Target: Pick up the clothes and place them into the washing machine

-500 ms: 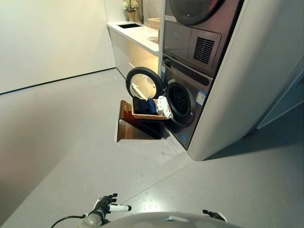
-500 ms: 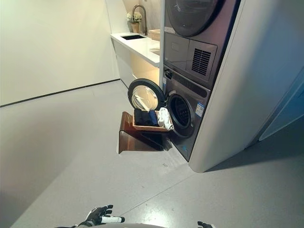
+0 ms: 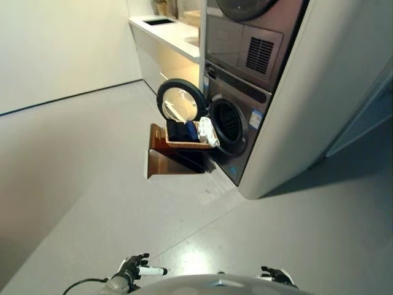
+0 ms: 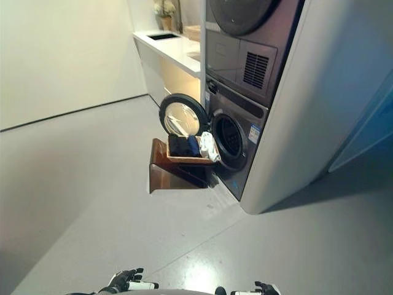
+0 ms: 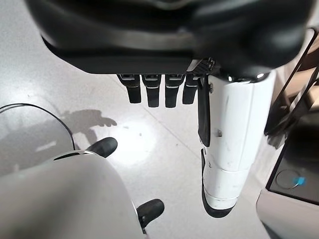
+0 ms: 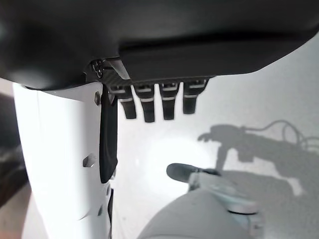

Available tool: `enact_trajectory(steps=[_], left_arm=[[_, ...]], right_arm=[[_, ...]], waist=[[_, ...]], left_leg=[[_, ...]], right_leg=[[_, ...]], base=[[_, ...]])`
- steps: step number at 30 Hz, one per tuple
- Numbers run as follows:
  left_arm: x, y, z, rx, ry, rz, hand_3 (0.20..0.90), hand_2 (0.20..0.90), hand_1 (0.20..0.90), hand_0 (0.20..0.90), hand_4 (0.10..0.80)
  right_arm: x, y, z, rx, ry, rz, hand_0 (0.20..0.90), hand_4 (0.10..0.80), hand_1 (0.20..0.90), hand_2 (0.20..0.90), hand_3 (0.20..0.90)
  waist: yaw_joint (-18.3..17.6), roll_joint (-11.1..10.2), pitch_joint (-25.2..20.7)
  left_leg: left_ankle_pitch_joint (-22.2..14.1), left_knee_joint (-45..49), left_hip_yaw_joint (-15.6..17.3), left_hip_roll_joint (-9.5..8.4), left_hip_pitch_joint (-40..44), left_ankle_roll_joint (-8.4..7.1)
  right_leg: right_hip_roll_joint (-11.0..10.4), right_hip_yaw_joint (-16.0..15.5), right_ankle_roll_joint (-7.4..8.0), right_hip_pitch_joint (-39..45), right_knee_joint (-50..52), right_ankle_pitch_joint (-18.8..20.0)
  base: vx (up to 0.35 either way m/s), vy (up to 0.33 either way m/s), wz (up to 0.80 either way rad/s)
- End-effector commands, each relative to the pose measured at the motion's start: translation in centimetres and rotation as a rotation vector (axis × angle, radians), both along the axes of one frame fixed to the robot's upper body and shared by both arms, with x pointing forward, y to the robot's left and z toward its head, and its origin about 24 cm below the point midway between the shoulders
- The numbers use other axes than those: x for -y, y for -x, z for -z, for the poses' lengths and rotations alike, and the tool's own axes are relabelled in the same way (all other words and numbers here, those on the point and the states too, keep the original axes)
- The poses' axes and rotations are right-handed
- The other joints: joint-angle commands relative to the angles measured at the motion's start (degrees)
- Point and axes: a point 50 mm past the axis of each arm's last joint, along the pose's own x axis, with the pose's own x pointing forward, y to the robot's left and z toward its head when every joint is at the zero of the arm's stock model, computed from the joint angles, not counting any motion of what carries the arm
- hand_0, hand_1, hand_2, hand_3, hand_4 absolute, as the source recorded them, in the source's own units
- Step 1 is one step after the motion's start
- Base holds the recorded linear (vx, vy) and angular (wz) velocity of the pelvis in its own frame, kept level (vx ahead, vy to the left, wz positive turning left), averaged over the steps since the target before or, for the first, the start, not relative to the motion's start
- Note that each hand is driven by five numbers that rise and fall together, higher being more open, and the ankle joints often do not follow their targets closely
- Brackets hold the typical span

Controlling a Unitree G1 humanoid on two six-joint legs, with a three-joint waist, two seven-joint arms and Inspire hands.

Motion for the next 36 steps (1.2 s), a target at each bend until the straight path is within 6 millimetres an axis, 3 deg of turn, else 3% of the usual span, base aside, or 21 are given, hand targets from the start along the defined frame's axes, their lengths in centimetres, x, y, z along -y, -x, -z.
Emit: enact_trajectory(steps=[1, 3, 4, 6, 7, 8, 9, 10, 11, 13, 14, 15, 16, 18, 19, 20, 21, 25, 27, 31, 36], left_arm=[[-0.1, -3.4, -0.9, 0.096, -0.004, -0.009, 0.900, 0.900, 0.900, 0.900, 0.800], [-0.2, -4.1, -1.1, 0.118, -0.019, -0.006, 0.900, 0.900, 0.900, 0.900, 0.800], [-0.2, -4.1, -1.1, 0.118, -0.018, -0.005, 0.900, 0.900, 0.900, 0.900, 0.800], [-0.1, -3.9, -1.1, 0.120, -0.018, -0.025, 0.900, 0.900, 0.900, 0.900, 0.800], [-0.5, -3.3, -0.9, 0.093, -0.032, -0.032, 0.900, 0.900, 0.900, 0.900, 0.800], [-0.5, -3.3, -0.9, 0.093, -0.032, -0.032, 0.900, 0.900, 0.900, 0.900, 0.800], [-1.1, -2.3, -0.7, 0.048, -0.067, -0.028, 0.900, 0.900, 0.900, 0.900, 0.800], [-1.1, -2.3, -0.7, 0.048, -0.066, -0.028, 0.900, 0.900, 0.900, 0.900, 0.800], [-1.0, -2.0, -0.6, 0.037, -0.073, -0.043, 0.900, 0.900, 0.900, 0.900, 0.800], [-0.7, -2.2, -0.6, 0.048, -0.063, -0.066, 0.900, 0.900, 0.900, 0.900, 0.800], [-0.2, -2.5, -0.6, 0.058, -0.050, -0.052, 0.900, 0.900, 0.900, 0.900, 0.800], [-0.2, -2.5, -0.6, 0.058, -0.050, -0.052, 0.900, 0.900, 0.900, 0.900, 0.800], [0.3, -3.2, -0.7, 0.079, -0.039, -0.046, 0.900, 0.900, 0.900, 0.900, 0.800], [0.6, -4.1, -0.9, 0.107, -0.039, -0.051, 0.900, 0.900, 0.900, 0.900, 0.800], [0.8, -4.2, -0.9, 0.118, -0.024, -0.071, 0.900, 0.900, 0.900, 0.900, 0.800], [0.8, -4.2, -0.9, 0.119, -0.024, -0.071, 0.900, 0.900, 0.900, 0.900, 0.800], [0.7, -3.9, -0.8, 0.109, -0.023, -0.080, 0.900, 0.900, 0.900, 0.900, 0.800], [0.0, -3.6, -0.9, 0.103, -0.048, -0.098, 0.900, 0.900, 0.900, 0.900, 0.800], [-0.2, -3.3, -0.8, 0.099, -0.069, -0.100, 0.900, 0.900, 0.900, 0.900, 0.800], [-0.1, -3.2, -0.8, 0.106, -0.071, -0.099, 0.900, 0.900, 0.900, 0.900, 0.800], [-0.6, -2.6, -0.7, 0.088, -0.078, -0.100, 0.900, 0.900, 0.900, 0.900, 0.800]], right_arm=[[0.6, -3.1, -0.8, 0.055, 0.028, -0.074, 0.900, 0.800, 0.900, 0.900, 0.900], [0.9, -2.9, -0.8, 0.056, 0.038, -0.034, 0.900, 0.800, 0.900, 0.900, 0.900], [1.0, -2.9, -0.8, 0.055, 0.038, -0.033, 0.900, 0.800, 0.900, 0.900, 0.900], [1.1, -2.6, -0.8, 0.043, 0.046, -0.040, 0.900, 0.800, 0.900, 0.900, 0.900], [1.0, -2.7, -0.8, 0.042, 0.045, -0.056, 0.900, 0.800, 0.900, 0.900, 0.900], [1.0, -2.7, -0.8, 0.042, 0.045, -0.056, 0.900, 0.800, 0.900, 0.900, 0.900], [0.7, -3.1, -0.8, 0.050, 0.047, -0.083, 0.900, 0.800, 0.900, 0.900, 0.900], [0.7, -3.1, -0.8, 0.049, 0.047, -0.084, 0.900, 0.800, 0.900, 0.900, 0.900], [0.5, -3.3, -0.8, 0.038, 0.047, -0.128, 0.900, 0.800, 0.900, 0.900, 0.900], [0.3, -3.6, -0.8, 0.050, 0.051, -0.160, 0.900, 0.800, 0.900, 0.900, 0.900], [0.5, -3.6, -0.9, 0.054, 0.060, -0.167, 0.900, 0.800, 0.900, 0.900, 0.900], [0.5, -3.6, -0.9, 0.054, 0.061, -0.167, 0.900, 0.800, 0.900, 0.900, 0.900], [0.6, -3.9, -1.1, 0.062, 0.066, -0.167, 0.900, 0.800, 0.900, 0.900, 0.900], [0.6, -4.2, -1.1, 0.067, 0.064, -0.175, 0.900, 0.800, 0.900, 0.900, 0.900], [0.9, -4.5, -1.3, 0.069, 0.071, -0.185, 0.900, 0.800, 0.900, 0.900, 0.900], [0.9, -4.5, -1.3, 0.069, 0.070, -0.186, 0.900, 0.800, 0.900, 0.900, 0.900], [1.1, -4.8, -1.4, 0.076, 0.072, -0.184, 0.900, 0.800, 0.900, 0.900, 0.900], [1.0, -5.2, -1.6, 0.099, 0.068, -0.175, 0.900, 0.800, 0.900, 0.900, 0.900], [0.4, -5.6, -1.6, 0.124, 0.057, -0.182, 0.900, 0.800, 0.900, 0.900, 0.900], [-0.1, -5.2, -1.3, 0.119, 0.033, -0.177, 0.900, 0.800, 0.900, 0.900, 0.900], [-0.9, -4.3, -0.8, 0.091, 0.005, -0.158, 0.900, 0.800, 0.900, 0.900, 0.900]], waist=[[-2.3, 2.0, 4.0], [-1.4, 2.1, 3.9], [-1.6, 2.2, 4.2], [-1.1, 1.7, 4.0], [-1.5, 0.9, 3.7], [-1.5, 1.0, 3.9], [-2.3, -0.2, 2.6], [-2.2, -0.1, 2.7], [-2.2, -0.1, 1.4], [-2.4, 0.5, 1.2], [-2.4, 0.4, 1.5], [-2.6, 0.5, 1.3], [-2.4, 0.0, 2.2], [-1.9, -1.5, 3.2], [0.4, -2.0, 4.3], [0.2, -2.2, 4.1], [0.9, -2.4, 4.0], [2.2, -2.4, 4.1], [4.2, -0.6, 3.7], [5.1, 0.2, 3.3], [5.7, -0.3, 0.5]], left_leg=[[-2.9, 0.6, -5.2, -0.33, -0.4, -0.15], [-3.9, 0.4, -5.8, 0.83, 0.7, -1.87], [-4.0, 0.5, -6.1, 0.91, 1.0, -1.85], [-5.8, 0.4, -5.9, 1.89, 3.2, -3.42], [-7.3, 0.0, -5.5, 2.85, 6.6, -4.69], [-7.4, 0.0, -5.4, 3.00, 6.8, -4.73], [-8.0, -0.1, -5.6, 5.25, 8.5, -6.27], [-8.1, -0.1, -5.5, 5.38, 8.7, -6.31], [-6.6, 2.3, -6.3, 9.81, 9.1, -7.97], [0.2, 10.5, -7.3, 13.33, 4.6, -8.85], [3.4, 16.0, -7.7, 13.86, 0.8, -8.28], [3.2, 16.4, -8.0, 13.96, 0.3, -8.35], [5.1, 23.0, -7.8, 14.17, -3.8, -7.12], [6.9, 29.7, -5.3, 13.76, -8.4, -6.14], [4.5, 34.5, -8.7, 7.38, -11.9, -5.61], [4.7, 34.4, -8.8, 7.20, -12.1, -5.57], [4.0, 32.2, -5.4, 5.52, -15.7, -5.04], [3.5, 24.3, -2.2, 5.19, -18.6, -4.90], [8.3, 9.3, -3.1, 4.76, -19.6, -5.98], [11.2, 1.7, -3.2, 4.56, -18.8, -6.64], [10.2, 1.5, -4.4, 2.35, -15.7, -4.83]], right_leg=[[2.5, 1.7, 3.12, -4.1, 15.9, -4.8], [-5.7, 0.8, 1.89, -3.3, 5.7, -3.5], [-5.7, 0.5, 1.93, -2.6, 5.4, -3.5], [-13.3, -3.8, 2.83, -4.4, -3.0, 1.8], [-14.0, -5.6, 4.56, -4.3, -7.1, 5.0], [-13.9, -5.7, 4.55, -4.0, -7.4, 5.1], [-11.7, -1.6, 5.15, -2.9, -9.1, 5.2], [-11.5, -1.6, 5.12, -2.8, -9.2, 5.2], [-8.5, -0.3, 4.22, -2.4, -7.1, 3.6], [-4.4, -1.1, 1.37, -0.7, -5.7, 1.4], [-3.6, -2.2, 0.04, 0.6, -6.0, 0.8], [-3.6, -2.4, -0.01, 0.5, -6.0, 0.8], [-3.0, -3.8, -1.47, 2.4, -6.7, 0.1], [-2.5, -5.7, -3.32, 5.2, -7.8, -1.5], [-1.8, -5.0, -4.09, 6.9, -8.1, -2.7], [-1.9, -5.1, -4.06, 6.7, -8.1, -2.7], [-1.9, -5.9, -4.06, 8.0, -7.7, -3.7], [-1.1, -6.0, -3.83, 10.2, -7.8, -5.8], [1.2, -5.4, -3.06, 13.6, -8.7, -7.7], [1.4, -4.8, -2.25, 18.5, -9.8, -10.4], [-1.8, -2.9, -0.20, 21.7, -7.4, -12.0]], base=[[0.157, -0.139, -0.29], [0.211, -0.212, -0.02], [0.191, -0.212, 0.26], [0.327, -0.345, 0.37], [0.330, -0.336, 0.08], [0.404, -0.427, -0.21], [0.208, -0.226, -0.46], [0.426, -0.539, -0.39], [0.309, -0.490, -0.03], [0.266, -0.569, 0.48], [0.088, -0.319, 0.61], [0.059, -0.348, 0.53], [0.043, -0.322, 0.37], [0.153, -0.477, 0.36], [0.180, -0.341, 0.40], [0.295, -0.332, 0.22], [0.175, -0.149, 0.15], [0.288, -0.113, 0.18], [0.370, 0.015, -0.17], [0.345, 0.049, -0.14], [0.403, 0.184, -0.31]])
